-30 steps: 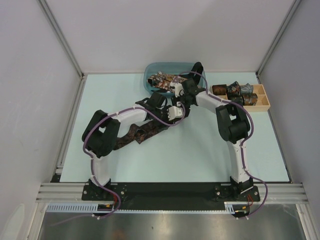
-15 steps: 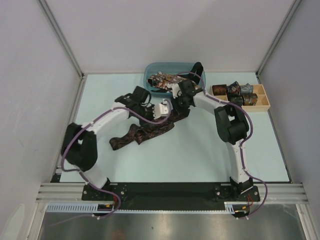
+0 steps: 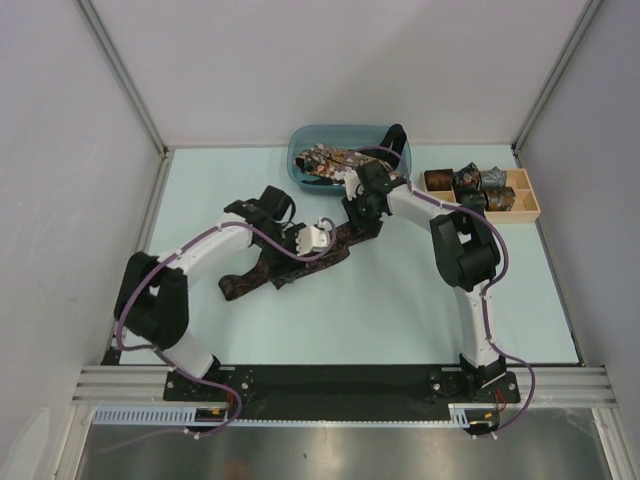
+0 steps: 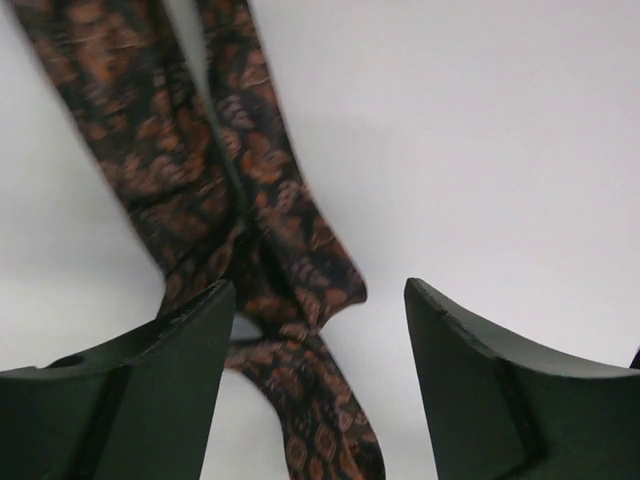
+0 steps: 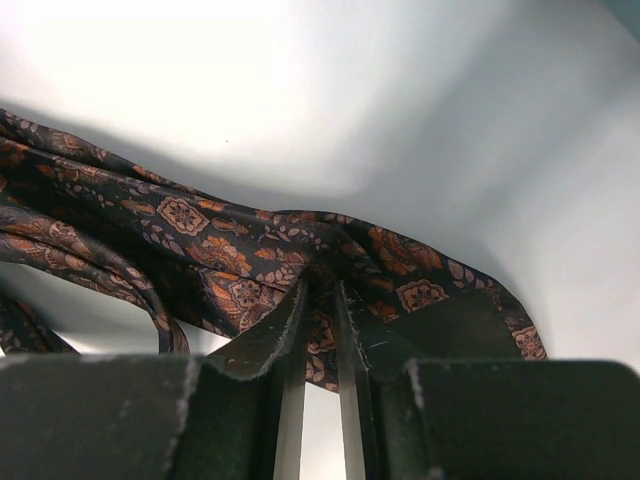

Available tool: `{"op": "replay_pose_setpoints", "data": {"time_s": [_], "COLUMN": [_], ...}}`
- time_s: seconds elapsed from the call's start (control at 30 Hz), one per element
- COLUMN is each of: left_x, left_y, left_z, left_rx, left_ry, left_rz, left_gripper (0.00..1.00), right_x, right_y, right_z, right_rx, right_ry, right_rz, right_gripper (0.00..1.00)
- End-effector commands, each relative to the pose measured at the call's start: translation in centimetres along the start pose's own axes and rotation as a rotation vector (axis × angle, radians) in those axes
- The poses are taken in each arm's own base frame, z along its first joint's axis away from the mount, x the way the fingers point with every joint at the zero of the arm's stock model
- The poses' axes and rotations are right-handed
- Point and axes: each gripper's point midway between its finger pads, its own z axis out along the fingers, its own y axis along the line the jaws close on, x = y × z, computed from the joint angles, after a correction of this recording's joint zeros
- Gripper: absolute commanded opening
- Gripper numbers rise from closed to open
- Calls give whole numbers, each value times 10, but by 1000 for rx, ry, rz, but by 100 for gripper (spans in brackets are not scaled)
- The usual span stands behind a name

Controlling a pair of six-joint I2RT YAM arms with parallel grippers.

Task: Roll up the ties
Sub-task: Flatten out the tie at the center of the board.

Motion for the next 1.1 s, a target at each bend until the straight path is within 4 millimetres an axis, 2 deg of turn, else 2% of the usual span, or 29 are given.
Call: {"op": "replay_pose_setpoints", "data": {"time_s": [0.0, 0.17, 0.2, 0.23, 0.27, 0.33, 0.4, 0.6, 0.73, 0.83, 1.07], "left_x": [-3, 13, 18, 21, 26, 34, 43, 77, 104, 114, 119], "left_y": [0, 5, 5, 6, 8, 6, 6, 23, 33, 37, 53], "left_z": [29, 45, 45, 42, 38, 21, 4, -56, -91, -107, -132], "left_rx": [38, 19, 16, 12, -3, -7, -10, -80, -128, -158, -239], "left_ry": [52, 157, 176, 195, 222, 251, 289, 387, 427, 430, 434], "left_rz": [13, 48, 58, 64, 72, 87, 96, 77, 22, 0, -30], "left_gripper": [77, 77, 74, 63, 56, 40, 31, 12, 7, 5, 6], "right_x": [70, 79, 81, 82, 83, 86, 88, 86, 88, 93, 104], "right_y": [-2, -12, -14, -16, -19, -21, -23, -21, -22, -24, -26], "right_z": [-4, -9, -9, -11, -11, -13, -15, -18, -22, -26, -37], "right_rx": [24, 42, 45, 49, 54, 56, 57, 39, 42, 41, 46], "right_ry": [238, 263, 267, 272, 276, 283, 289, 287, 294, 308, 332], "right_rz": [57, 72, 67, 71, 74, 73, 74, 61, 50, 49, 50], "right_gripper": [20, 20, 19, 19, 19, 19, 19, 18, 18, 18, 17]}}
